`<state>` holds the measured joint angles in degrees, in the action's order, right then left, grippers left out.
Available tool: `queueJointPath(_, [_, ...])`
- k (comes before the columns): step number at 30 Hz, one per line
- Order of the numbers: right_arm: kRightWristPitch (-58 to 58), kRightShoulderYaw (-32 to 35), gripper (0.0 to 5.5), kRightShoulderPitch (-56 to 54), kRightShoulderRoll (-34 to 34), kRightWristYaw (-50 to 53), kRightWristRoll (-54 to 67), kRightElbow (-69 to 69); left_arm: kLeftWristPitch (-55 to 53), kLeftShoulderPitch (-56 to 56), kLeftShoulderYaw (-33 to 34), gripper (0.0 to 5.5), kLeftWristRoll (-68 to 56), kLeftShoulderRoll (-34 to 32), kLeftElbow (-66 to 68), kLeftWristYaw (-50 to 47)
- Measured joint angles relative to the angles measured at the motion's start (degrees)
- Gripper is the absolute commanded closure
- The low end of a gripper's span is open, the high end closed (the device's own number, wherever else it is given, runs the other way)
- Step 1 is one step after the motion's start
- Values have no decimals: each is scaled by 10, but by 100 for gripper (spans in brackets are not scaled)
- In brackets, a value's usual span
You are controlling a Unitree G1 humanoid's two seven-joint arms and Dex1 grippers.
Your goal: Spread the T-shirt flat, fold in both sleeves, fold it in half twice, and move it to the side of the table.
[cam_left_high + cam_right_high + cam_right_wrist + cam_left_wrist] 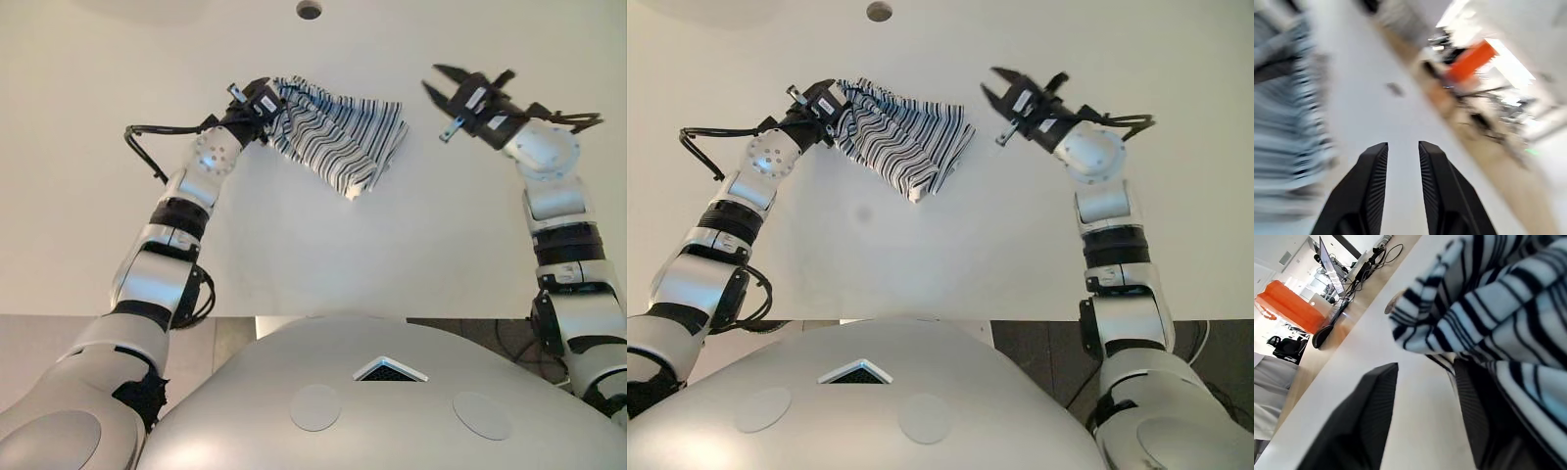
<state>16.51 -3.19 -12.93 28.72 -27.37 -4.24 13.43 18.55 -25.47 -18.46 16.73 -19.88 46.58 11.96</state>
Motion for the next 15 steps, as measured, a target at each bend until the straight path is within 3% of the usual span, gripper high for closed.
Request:
queueJointPath(3, [-25,9,432,31,-21,-1,54,-117,10,0,-4,259,0,1,8,-15])
queueJointPath(7, [-77,-98,432,71,-50,-61,68,-222,21,-3,-17,256,19,3,12,-33])
queueJointPath(15, [-155,-201,432,108,-45,-120,36,-231,30,2,-41,256,43,5,0,-60])
